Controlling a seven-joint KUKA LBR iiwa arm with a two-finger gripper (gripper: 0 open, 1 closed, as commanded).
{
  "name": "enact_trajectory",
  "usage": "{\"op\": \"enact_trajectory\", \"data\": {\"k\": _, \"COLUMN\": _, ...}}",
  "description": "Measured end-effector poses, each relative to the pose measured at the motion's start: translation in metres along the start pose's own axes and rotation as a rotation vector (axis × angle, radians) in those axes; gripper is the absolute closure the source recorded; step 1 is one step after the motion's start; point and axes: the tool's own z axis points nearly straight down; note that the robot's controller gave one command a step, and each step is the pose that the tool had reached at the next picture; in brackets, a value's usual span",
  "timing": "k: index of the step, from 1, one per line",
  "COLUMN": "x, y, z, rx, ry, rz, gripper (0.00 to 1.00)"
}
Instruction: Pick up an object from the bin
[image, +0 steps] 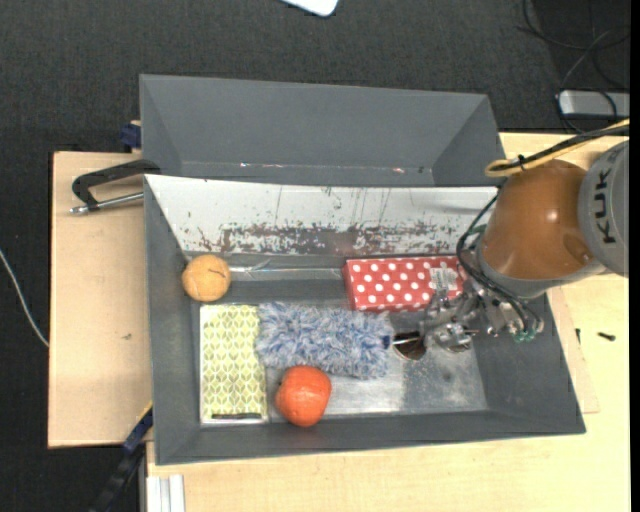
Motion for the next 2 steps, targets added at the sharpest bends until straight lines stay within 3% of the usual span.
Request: {"op": "enact_trajectory", "data": {"k": 2, "x": 0.0000, "y": 0.0000, "z": 0.0000, "rx": 0.000, "ry": 0.000, "rz": 0.000, "gripper": 1.00}}
